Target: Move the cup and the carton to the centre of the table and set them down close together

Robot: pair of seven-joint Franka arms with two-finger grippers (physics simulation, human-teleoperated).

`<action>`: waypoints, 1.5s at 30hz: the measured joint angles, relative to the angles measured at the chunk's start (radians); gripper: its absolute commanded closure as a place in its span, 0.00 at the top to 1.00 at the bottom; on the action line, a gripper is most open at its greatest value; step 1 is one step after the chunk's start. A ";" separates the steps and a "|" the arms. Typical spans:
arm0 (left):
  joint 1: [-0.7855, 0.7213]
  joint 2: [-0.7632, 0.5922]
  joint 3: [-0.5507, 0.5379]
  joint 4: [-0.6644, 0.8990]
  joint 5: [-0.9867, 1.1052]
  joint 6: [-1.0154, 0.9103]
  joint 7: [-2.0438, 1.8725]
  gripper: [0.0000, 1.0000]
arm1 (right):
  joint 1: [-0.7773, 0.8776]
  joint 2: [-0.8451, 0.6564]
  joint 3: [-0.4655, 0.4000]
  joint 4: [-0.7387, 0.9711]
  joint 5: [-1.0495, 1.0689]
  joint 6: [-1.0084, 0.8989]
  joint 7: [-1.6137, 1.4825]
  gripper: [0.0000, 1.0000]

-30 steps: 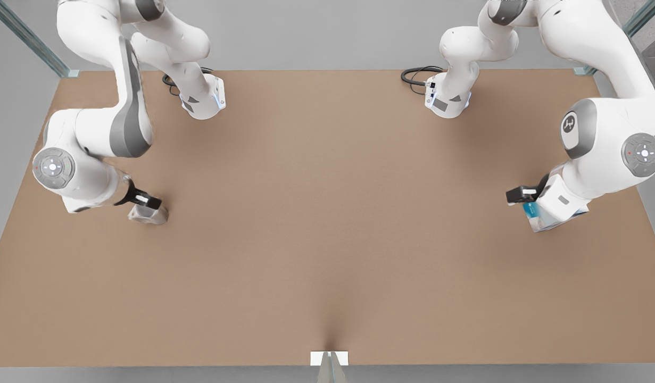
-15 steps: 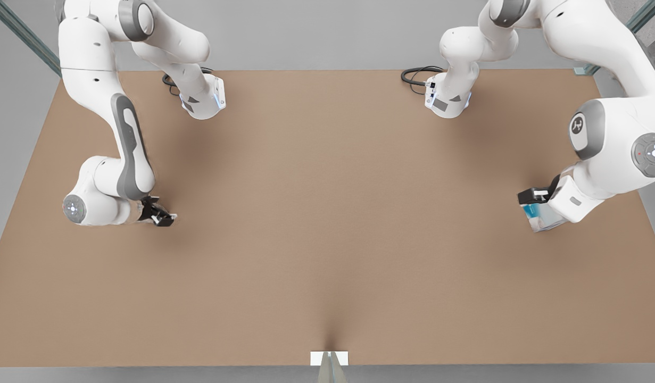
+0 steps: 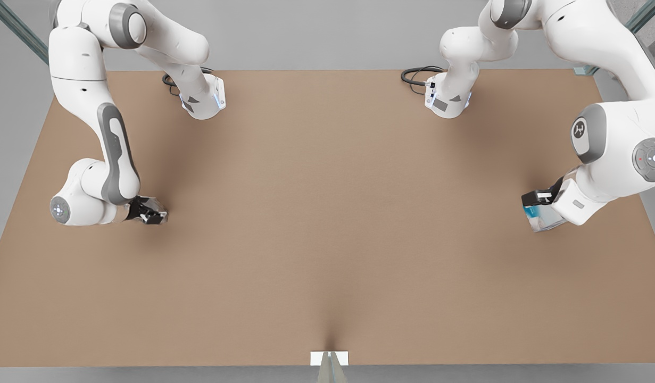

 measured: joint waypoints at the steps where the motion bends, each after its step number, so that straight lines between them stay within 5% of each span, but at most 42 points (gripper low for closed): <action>1: 0.000 0.000 0.000 0.000 0.000 0.000 0.000 1.00 | 0.001 0.001 0.000 0.000 0.000 0.001 -0.001 1.00; 14: -0.001 0.014 0.000 0.000 0.005 0.002 0.000 1.00 | 0.028 0.121 0.002 0.077 0.000 0.001 -0.018 1.00; 15: 0.000 0.015 0.000 0.001 0.006 0.003 0.000 1.00 | 0.027 0.121 0.002 0.078 0.000 0.001 -0.025 0.87; 16: -0.001 0.018 0.000 0.000 0.006 0.003 0.000 1.00 | 0.027 0.117 0.002 0.078 0.000 -0.003 -0.030 0.37; 17: -0.001 0.018 0.000 0.000 0.006 0.004 0.000 1.00 | 0.020 0.115 0.002 0.078 0.000 -0.001 -0.088 0.21; 34: -0.005 0.035 0.000 0.002 0.008 0.006 0.002 1.00 | 0.020 0.088 0.051 0.142 -0.009 -0.007 -0.139 0.21; 36: -0.006 0.036 0.000 0.002 0.008 0.008 0.002 1.00 | 0.074 0.082 0.117 0.210 -0.005 0.010 -0.140 0.21; 39: -0.006 0.037 0.000 0.002 0.008 0.008 0.003 1.00 | 0.309 0.217 0.104 0.483 0.001 0.045 -0.140 0.21; 43: -0.004 0.044 0.000 0.004 0.007 0.012 -0.001 1.00 | 0.680 0.505 -0.129 0.886 0.130 0.129 -0.118 0.21; 45: 0.089 0.045 0.003 0.029 0.006 0.048 -0.002 1.00 | 0.829 0.599 -0.276 0.945 0.295 0.183 -0.118 0.21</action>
